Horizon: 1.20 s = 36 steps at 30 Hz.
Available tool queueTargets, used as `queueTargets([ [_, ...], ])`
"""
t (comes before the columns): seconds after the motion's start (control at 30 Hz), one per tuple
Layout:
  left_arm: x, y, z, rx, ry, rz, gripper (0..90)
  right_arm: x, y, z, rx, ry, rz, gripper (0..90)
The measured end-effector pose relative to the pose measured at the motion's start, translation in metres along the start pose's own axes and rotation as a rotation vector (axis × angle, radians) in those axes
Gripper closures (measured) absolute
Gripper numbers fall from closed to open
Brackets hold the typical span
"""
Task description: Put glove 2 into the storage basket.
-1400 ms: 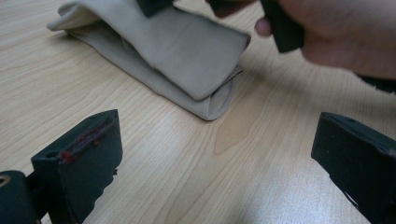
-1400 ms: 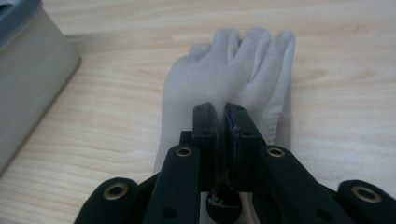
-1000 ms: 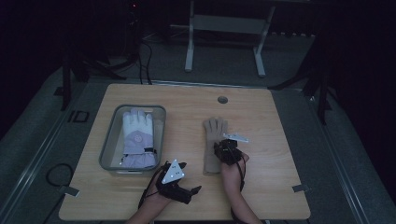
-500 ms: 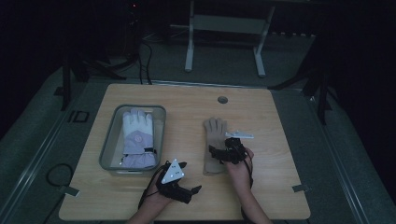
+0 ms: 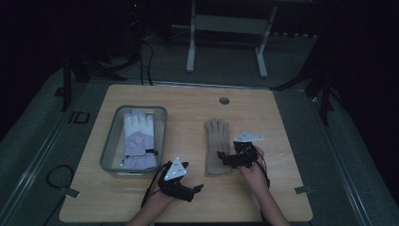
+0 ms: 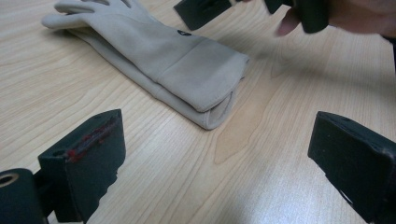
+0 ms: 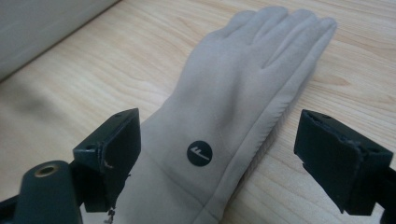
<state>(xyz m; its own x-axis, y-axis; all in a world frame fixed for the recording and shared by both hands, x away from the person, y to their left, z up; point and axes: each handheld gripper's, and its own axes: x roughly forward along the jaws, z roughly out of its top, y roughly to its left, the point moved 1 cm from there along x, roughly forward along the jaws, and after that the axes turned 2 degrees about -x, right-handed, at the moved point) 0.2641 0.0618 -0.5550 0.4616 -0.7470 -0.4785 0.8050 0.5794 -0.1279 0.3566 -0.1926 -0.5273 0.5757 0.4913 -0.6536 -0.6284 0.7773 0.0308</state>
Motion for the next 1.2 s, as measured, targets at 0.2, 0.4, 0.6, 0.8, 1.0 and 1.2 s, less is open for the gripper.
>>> queueTargets([
  [0.2, 0.008, 0.000, 0.008, 0.050, 0.027, -0.032, 5.5, -0.013, -0.018, 0.007, 0.019, -0.006, 0.023, 13.7],
  [0.4, 0.017, 0.000, 0.021, 0.092, 0.029, -0.050, 10.3, -0.018, -0.038, 0.013, 0.055, -0.019, 0.024, 13.3],
  [0.6, 0.035, 0.000, 0.040, 0.158, 0.054, -0.077, 11.8, -0.009, -0.046, 0.019, 0.046, -0.010, 0.034, 13.4],
  [0.8, 0.059, 0.000, 0.052, 0.212, 0.093, -0.120, 14.1, 0.004, -0.050, 0.027, 0.072, -0.013, 0.075, 13.6],
  [1.0, 0.071, 0.000, 0.053, 0.242, 0.143, -0.122, 15.1, 0.016, -0.052, 0.033, 0.132, -0.008, 0.084, 11.6],
  [1.2, 0.082, 0.001, 0.053, 0.281, 0.194, -0.143, 17.0, 0.038, -0.056, 0.037, 0.190, 0.033, 0.117, 12.6],
])
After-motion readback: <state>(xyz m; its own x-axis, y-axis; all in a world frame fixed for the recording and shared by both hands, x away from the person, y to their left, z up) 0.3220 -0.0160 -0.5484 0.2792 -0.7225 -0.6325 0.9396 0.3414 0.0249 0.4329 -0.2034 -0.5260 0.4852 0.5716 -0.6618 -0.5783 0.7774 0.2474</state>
